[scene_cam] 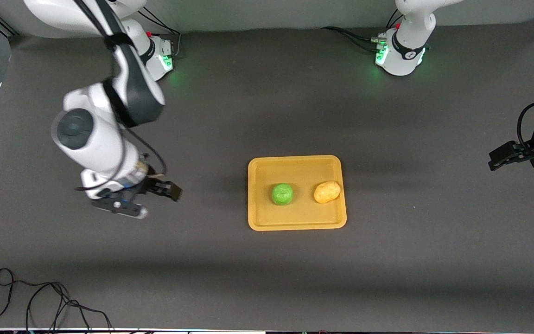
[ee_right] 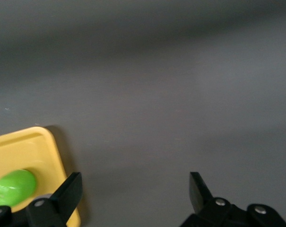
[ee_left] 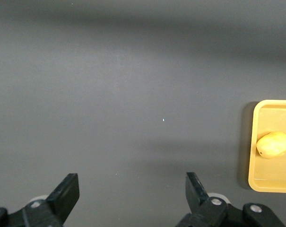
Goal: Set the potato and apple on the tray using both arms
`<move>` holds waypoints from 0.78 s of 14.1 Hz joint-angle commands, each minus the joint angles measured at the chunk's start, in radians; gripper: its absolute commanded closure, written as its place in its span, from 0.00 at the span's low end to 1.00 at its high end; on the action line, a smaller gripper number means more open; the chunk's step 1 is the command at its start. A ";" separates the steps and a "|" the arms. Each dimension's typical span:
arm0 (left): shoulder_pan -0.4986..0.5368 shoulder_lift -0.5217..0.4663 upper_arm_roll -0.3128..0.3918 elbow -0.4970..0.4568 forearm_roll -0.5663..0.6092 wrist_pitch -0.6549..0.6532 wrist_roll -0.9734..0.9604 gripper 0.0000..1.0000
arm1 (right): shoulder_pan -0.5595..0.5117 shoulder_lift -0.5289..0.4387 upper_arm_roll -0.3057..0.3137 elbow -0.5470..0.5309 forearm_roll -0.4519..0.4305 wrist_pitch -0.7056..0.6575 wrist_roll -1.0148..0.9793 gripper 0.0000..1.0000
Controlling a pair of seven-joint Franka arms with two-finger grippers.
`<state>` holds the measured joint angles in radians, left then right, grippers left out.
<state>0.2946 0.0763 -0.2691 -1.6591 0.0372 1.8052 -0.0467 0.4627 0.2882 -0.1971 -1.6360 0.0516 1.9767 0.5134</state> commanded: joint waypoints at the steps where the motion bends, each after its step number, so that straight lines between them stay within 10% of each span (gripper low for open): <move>1: -0.006 -0.009 0.001 0.005 -0.006 -0.020 0.007 0.00 | 0.017 -0.116 -0.068 -0.045 -0.006 -0.071 -0.088 0.00; 7: -0.009 -0.004 -0.002 0.002 -0.005 -0.017 0.004 0.00 | -0.042 -0.213 -0.098 -0.031 -0.028 -0.188 -0.154 0.00; 11: -0.020 -0.003 -0.002 -0.001 0.000 -0.017 0.004 0.00 | -0.338 -0.248 0.158 0.024 -0.099 -0.295 -0.194 0.00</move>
<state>0.2861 0.0786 -0.2767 -1.6627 0.0372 1.8038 -0.0467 0.2557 0.0693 -0.1541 -1.6287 -0.0184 1.7245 0.3515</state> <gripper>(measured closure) 0.000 0.000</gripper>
